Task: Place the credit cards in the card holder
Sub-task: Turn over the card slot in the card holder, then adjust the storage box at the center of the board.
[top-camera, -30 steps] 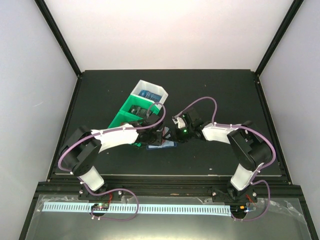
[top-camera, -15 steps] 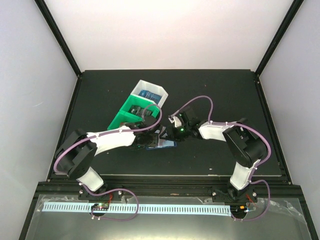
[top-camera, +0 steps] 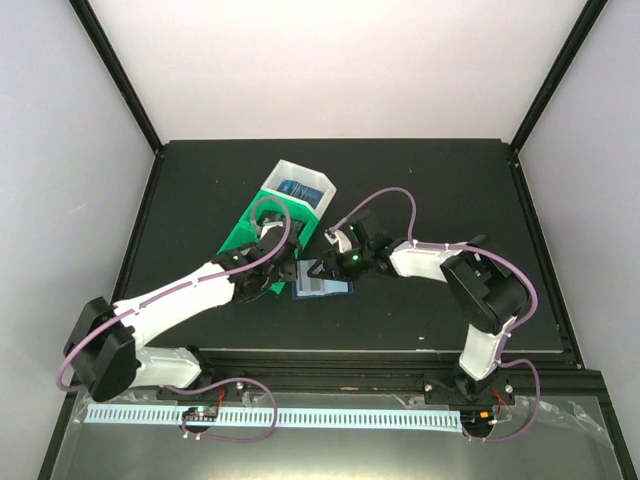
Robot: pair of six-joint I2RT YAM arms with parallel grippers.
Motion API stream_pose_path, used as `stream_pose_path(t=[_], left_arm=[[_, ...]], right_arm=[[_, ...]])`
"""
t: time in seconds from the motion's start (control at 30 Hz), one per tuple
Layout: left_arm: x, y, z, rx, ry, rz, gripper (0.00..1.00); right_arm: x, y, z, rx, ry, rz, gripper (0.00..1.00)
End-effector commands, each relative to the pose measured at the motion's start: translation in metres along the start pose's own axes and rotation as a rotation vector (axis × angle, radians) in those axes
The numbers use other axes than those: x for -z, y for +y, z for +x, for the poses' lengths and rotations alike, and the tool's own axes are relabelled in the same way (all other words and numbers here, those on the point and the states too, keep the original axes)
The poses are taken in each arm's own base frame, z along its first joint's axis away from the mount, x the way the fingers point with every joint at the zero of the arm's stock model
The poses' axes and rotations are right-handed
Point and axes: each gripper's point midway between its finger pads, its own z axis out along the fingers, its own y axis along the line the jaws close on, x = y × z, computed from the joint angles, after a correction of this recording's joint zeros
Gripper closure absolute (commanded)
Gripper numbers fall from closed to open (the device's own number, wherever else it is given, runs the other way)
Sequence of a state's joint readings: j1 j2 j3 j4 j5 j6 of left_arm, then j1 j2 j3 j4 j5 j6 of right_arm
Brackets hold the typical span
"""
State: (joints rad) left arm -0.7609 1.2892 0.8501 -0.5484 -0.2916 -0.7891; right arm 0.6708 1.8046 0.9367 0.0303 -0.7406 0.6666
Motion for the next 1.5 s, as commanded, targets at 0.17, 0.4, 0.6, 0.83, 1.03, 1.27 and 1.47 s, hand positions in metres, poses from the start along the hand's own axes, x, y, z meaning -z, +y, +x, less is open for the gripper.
stream_pose_path(t=[0.17, 0.4, 0.6, 0.83, 1.03, 1.27, 1.47], left_arm=[[0.007, 0.006, -0.008, 0.007, -0.02, 0.072, 0.68], [0.01, -0.002, -0.02, -0.031, -0.003, 0.16, 0.57], [0.021, 0.009, -0.046, -0.096, -0.017, 0.119, 0.33], [0.0, 0.021, -0.048, -0.105, 0.085, 0.071, 0.4], [-0.026, 0.054, -0.035, -0.106, 0.202, -0.031, 0.55], [-0.022, 0.054, -0.05, -0.186, 0.175, -0.029, 0.57], [-0.011, 0.005, -0.097, -0.279, 0.058, 0.16, 0.46]], right_arm=[[0.012, -0.007, -0.02, 0.059, -0.094, 0.145, 0.54], [0.058, -0.047, -0.031, 0.052, -0.237, 0.493, 0.58], [0.096, -0.055, -0.047, 0.08, -0.334, 0.671, 0.57], [0.099, -0.06, -0.062, 0.088, -0.329, 0.718, 0.57], [0.091, -0.072, -0.065, 0.099, -0.293, 0.751, 0.57], [0.083, -0.097, -0.064, 0.051, -0.249, 0.755, 0.57], [0.106, -0.1, -0.083, 0.019, -0.279, 0.746, 0.57]])
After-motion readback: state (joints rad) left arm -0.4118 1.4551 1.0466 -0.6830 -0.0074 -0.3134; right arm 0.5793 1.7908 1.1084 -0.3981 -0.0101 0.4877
